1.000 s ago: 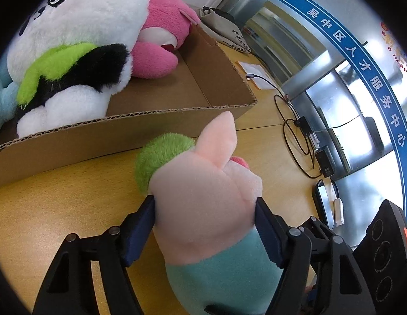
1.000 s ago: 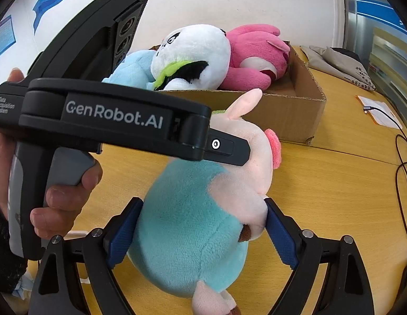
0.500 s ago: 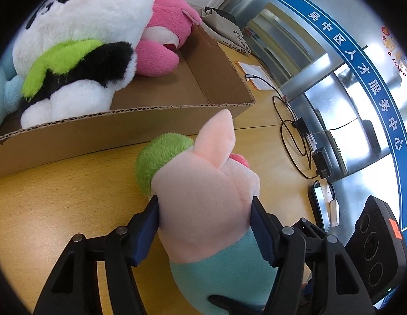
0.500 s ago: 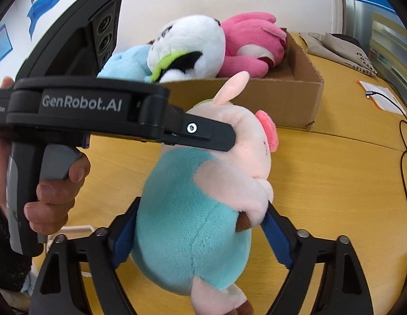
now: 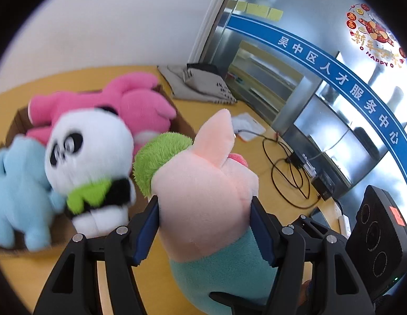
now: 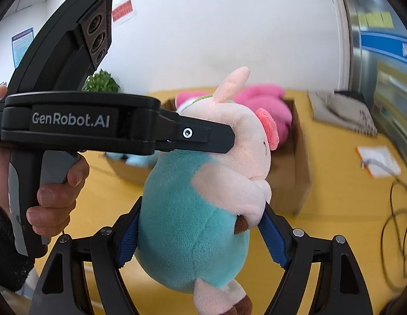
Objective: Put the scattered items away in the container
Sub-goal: 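Lift the pig plush with both grippers and carry it over the box, then lower the pig plush into the box and open both grippers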
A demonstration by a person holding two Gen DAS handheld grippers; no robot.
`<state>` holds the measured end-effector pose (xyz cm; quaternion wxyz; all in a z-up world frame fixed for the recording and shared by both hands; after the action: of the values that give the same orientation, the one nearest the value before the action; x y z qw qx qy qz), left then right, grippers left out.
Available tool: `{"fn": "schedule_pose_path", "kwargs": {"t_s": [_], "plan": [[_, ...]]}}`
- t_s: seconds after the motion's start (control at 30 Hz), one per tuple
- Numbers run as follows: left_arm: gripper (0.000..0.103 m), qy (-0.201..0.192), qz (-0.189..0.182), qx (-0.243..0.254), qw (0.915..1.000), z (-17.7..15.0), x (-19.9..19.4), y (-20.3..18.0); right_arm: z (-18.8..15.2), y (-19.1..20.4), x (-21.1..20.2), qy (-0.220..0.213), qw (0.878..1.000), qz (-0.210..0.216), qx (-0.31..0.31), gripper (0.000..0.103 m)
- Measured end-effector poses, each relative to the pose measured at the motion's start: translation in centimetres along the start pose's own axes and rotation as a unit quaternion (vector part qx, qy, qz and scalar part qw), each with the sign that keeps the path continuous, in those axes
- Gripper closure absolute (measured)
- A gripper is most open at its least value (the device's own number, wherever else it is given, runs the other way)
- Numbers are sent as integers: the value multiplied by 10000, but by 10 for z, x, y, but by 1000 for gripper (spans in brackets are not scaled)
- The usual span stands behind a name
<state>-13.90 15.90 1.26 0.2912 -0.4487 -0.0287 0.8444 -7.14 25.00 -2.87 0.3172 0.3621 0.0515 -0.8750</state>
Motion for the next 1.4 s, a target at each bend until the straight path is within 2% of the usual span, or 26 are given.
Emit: {"fn": "schedule_pose_path", "kwargs": {"t_s": [0.2, 0.43, 0.57, 0.67, 0.8, 0.9, 1.0, 1.07, 1.17, 1.23, 1.3, 1.37, 1.4], "plan": [[39, -218, 30, 64, 9997, 57, 5, 23, 58, -28, 23, -302, 9995, 53, -82, 18], [39, -284, -147, -135, 9994, 91, 44, 60, 91, -63, 69, -405, 9990, -33, -179, 18], [39, -110, -109, -398, 9991, 93, 74, 86, 90, -89, 104, -373, 9992, 39, -143, 18], [39, 141, -189, -524, 9983, 85, 99, 94, 76, -103, 126, -206, 9996, -25, -168, 18], [34, 348, 27, -87, 9994, 71, 122, 75, 52, -119, 134, 121, 9999, -100, 37, 16], [26, 406, 343, 107, 9985, 69, 129, 68, 46, -131, 134, 270, 9986, 71, 441, 10], [28, 396, 425, 38, 9983, 70, 113, 70, 48, -130, 121, 171, 9992, -14, 360, 8], [28, 164, 405, -65, 9990, 70, 85, 78, 52, -127, 109, -6, 9998, -89, 154, 5], [28, -340, 711, 16, 9969, 59, 24, 94, 52, -122, 101, 29, 9999, -136, 92, 4], [25, -464, 915, -101, 9947, 37, -9, 115, 48, -124, 108, 180, 9994, -270, 139, 4], [25, -468, 1336, -538, 9885, 7, -26, 146, 34, -116, 113, 475, 9974, -514, 182, 4], [25, -207, 1451, -944, 9847, -32, -30, 179, 20, -113, 128, 862, 9941, -559, 338, 4], [25, -70, 1442, -1128, 9831, -48, -27, 192, 18, -110, 128, 754, 9941, -742, 224, 4]]}}
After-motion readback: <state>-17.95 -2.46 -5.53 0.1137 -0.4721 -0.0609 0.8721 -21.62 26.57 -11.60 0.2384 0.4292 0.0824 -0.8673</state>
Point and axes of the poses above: each gripper's, at about its wrist camera, not at the fingertips, and x roughly the way its jaws point, y to its left, z to its top, the point moved 7 cm from there along x, roughly the way its jaws point, and after that the axes turned 6 degrees about y, right-handed, at the moved point
